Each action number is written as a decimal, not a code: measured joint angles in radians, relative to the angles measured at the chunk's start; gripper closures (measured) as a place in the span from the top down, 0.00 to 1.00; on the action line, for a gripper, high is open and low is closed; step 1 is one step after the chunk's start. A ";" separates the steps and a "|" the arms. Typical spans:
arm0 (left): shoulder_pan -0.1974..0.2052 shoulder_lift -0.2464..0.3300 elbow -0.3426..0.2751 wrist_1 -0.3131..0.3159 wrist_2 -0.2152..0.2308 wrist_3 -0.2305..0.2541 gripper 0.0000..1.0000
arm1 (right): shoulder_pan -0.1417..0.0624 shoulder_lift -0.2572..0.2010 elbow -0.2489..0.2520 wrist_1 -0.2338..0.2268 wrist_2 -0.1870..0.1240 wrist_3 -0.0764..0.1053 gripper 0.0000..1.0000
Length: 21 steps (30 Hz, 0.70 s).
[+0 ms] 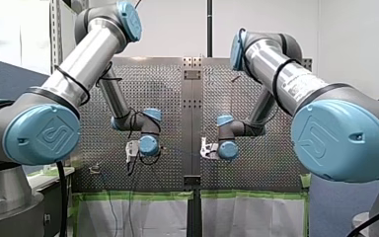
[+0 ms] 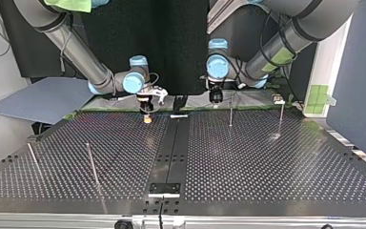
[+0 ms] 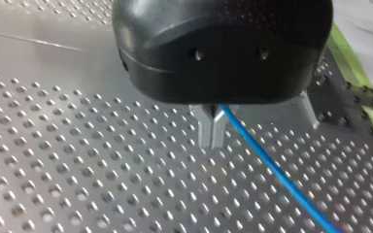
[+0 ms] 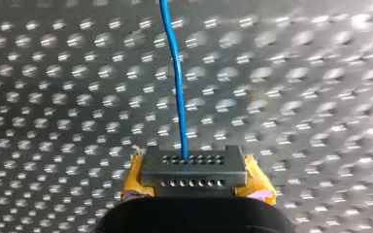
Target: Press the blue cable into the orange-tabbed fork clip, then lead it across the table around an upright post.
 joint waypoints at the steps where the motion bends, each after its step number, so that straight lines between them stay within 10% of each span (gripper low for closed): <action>1: -0.004 0.007 0.000 -0.007 -0.003 -0.007 0.00 | 0.002 -0.009 0.000 0.009 0.001 0.000 0.00; 21: -0.047 0.182 0.018 -0.169 -0.088 -0.070 0.00 | 0.042 -0.212 0.000 0.188 -0.002 0.003 0.00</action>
